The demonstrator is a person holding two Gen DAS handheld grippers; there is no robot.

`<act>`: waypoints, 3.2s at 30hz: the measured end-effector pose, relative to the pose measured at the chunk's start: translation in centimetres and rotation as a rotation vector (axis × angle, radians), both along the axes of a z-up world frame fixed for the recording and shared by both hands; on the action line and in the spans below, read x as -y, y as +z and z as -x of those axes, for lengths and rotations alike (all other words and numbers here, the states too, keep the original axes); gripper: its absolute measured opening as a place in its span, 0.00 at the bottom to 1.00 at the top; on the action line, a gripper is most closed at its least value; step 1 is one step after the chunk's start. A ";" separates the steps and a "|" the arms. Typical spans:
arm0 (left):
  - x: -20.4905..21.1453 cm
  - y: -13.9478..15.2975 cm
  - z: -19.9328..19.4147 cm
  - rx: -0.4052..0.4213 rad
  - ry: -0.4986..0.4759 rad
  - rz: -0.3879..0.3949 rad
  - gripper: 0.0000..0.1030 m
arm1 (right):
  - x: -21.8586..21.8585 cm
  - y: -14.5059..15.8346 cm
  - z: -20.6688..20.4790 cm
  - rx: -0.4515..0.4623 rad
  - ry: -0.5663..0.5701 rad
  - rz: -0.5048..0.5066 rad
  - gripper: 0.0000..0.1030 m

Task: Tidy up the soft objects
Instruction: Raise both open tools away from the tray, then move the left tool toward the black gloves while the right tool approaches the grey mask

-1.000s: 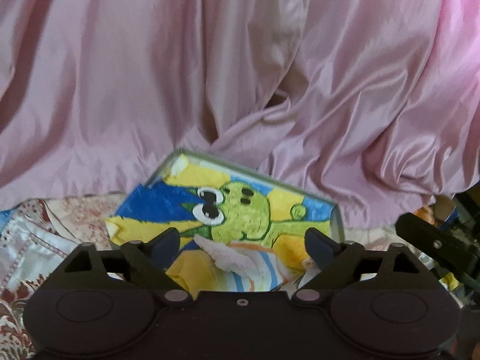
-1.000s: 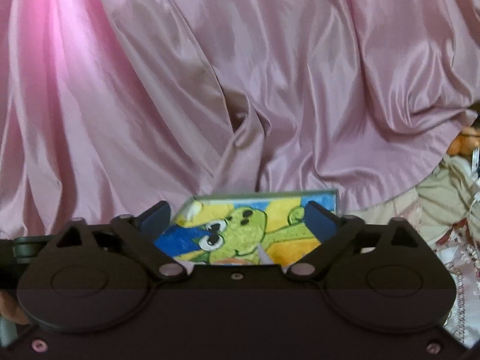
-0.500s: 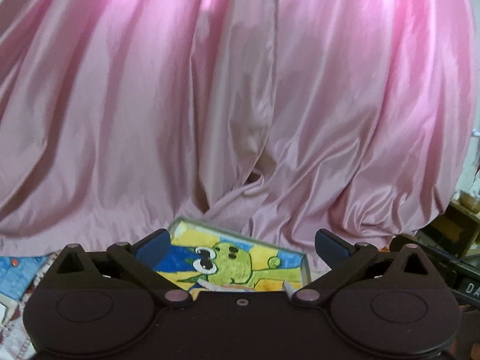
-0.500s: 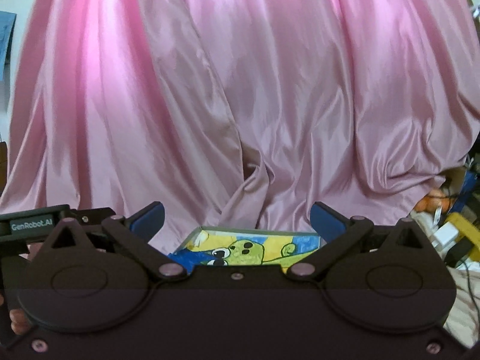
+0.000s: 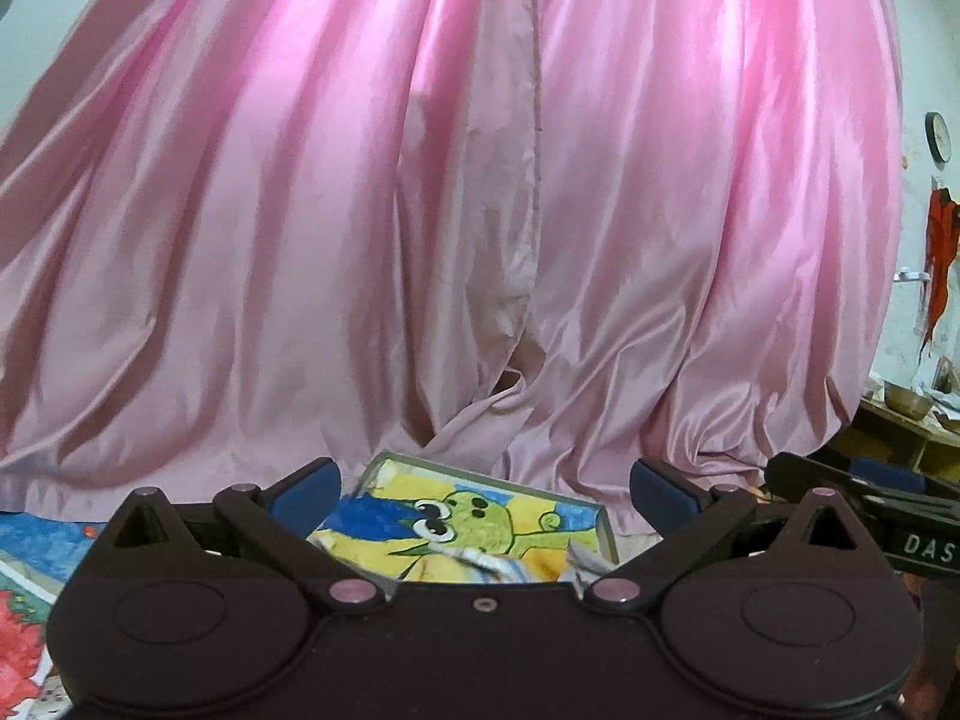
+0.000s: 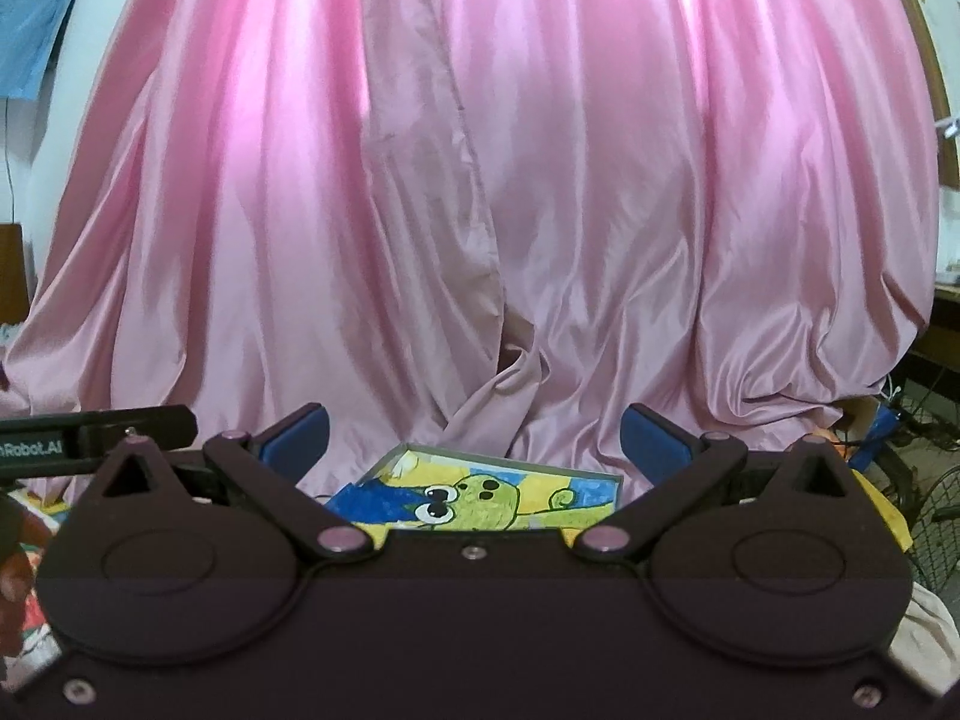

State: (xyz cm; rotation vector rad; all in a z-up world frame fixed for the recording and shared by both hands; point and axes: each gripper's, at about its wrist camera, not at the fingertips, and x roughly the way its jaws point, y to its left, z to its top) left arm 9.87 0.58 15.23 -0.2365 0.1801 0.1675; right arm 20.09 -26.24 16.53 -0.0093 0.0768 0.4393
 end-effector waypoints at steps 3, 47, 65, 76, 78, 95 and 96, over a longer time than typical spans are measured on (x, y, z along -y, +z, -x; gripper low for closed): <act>-0.2 -0.8 2.1 0.005 0.003 -0.019 0.99 | -1.0 -0.5 2.5 0.010 -0.007 0.028 1.00; -1.8 -14.5 10.2 -0.309 0.018 -0.076 0.99 | -11.1 -18.1 20.9 -0.188 -0.100 0.276 1.00; -1.7 -15.6 9.1 -0.407 0.040 -0.101 0.99 | -8.9 -19.2 14.8 -0.313 -0.107 0.325 1.00; -2.6 -16.3 8.1 -0.456 0.037 -0.029 0.99 | -9.9 -20.7 12.4 -0.375 -0.102 0.354 1.00; -2.9 -16.2 7.7 -0.453 0.037 -0.022 0.99 | -10.0 -20.8 11.8 -0.376 -0.106 0.361 1.00; -2.4 -15.2 2.3 -0.429 -0.132 -0.078 0.99 | -12.0 -22.7 5.6 -0.353 -0.053 0.484 0.99; -2.2 -15.1 1.8 -0.429 -0.150 -0.091 0.99 | -12.2 -22.9 5.4 -0.351 -0.054 0.494 0.99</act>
